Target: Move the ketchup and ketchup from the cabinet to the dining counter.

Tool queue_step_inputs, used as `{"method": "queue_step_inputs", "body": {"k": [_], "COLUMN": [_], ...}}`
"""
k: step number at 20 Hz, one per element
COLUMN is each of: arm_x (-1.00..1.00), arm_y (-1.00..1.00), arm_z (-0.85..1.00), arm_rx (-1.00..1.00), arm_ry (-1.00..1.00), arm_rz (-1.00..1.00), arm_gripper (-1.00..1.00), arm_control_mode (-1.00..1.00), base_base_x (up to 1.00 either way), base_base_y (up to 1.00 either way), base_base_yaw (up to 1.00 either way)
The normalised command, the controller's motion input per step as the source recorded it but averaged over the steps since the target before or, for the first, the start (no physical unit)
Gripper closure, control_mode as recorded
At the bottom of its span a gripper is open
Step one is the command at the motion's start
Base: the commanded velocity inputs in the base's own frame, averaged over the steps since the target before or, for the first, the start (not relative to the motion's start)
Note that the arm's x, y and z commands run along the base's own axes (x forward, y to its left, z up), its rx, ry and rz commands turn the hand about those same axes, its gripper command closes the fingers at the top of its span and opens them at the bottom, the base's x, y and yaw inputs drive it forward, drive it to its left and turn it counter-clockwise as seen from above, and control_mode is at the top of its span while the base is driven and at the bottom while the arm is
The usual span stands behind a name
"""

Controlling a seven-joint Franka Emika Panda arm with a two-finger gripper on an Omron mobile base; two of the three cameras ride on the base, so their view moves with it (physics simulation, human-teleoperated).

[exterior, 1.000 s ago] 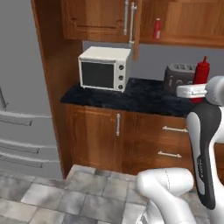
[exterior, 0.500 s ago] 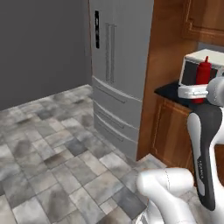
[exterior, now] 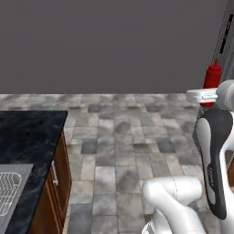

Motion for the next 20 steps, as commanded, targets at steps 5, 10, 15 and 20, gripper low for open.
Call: {"method": "queue_step_inputs", "body": {"k": [5,10,15,20], "arm_x": [0.0,0.0,0.0,0.0], "arm_y": [0.0,0.0,0.0,0.0], "arm_z": [0.0,0.0,0.0,0.0], "arm_rx": [0.0,0.0,0.0,0.0], "arm_ry": [0.0,0.0,0.0,0.0], "arm_rz": [0.0,0.0,0.0,0.0], "arm_gripper": [1.0,1.0,1.0,1.0], "arm_control_mode": [1.0,1.0,1.0,1.0], "base_base_x": [-0.36,-0.08,-0.02,0.0], "base_base_y": [0.58,0.43,-0.09,-0.85], "base_base_yaw": [0.93,0.91,0.81,0.49]}}
